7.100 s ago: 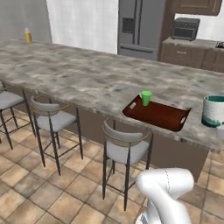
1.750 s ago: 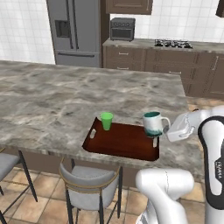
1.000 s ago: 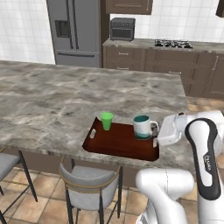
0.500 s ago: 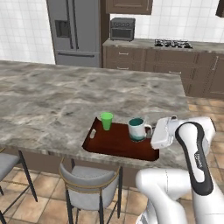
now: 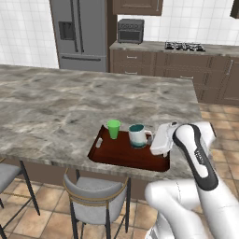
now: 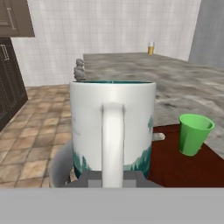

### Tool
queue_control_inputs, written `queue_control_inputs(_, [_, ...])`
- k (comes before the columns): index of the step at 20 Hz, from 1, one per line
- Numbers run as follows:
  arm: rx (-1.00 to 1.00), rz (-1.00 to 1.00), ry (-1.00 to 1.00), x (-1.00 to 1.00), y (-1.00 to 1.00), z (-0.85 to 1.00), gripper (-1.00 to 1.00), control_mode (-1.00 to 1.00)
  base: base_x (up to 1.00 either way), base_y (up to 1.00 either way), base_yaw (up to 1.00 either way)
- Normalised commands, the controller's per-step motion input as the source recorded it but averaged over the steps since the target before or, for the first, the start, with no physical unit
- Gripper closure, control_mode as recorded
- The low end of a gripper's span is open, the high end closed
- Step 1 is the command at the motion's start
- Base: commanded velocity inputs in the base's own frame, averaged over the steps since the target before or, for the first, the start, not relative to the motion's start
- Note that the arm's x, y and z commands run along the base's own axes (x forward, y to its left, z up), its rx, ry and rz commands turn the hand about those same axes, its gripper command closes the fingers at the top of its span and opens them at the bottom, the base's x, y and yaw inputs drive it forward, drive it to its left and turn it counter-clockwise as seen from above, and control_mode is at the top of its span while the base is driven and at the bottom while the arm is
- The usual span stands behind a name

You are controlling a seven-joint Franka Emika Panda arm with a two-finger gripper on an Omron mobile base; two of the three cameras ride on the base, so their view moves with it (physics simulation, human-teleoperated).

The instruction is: There is a tray on the dining counter. Grab the cup, mug, and pitcher and place them on the tray. The pitcher may be placed next to the tray if it cannot fit the tray.

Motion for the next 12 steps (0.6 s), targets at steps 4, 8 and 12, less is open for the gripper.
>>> queue_control_inputs(4, [0.00,0.00,0.00,0.35,0.34,-0.46,1.00,-1.00,0.00,0.00,0.00])
queue_control_inputs(8, [0.00,0.00,-0.02,0.21,0.32,-0.58,1.00,-1.00,0.00,0.00,0.00])
queue_control_inputs(12, [0.00,0.00,-0.06,0.11,0.27,-0.63,1.00,-1.00,0.00,0.00,0.00])
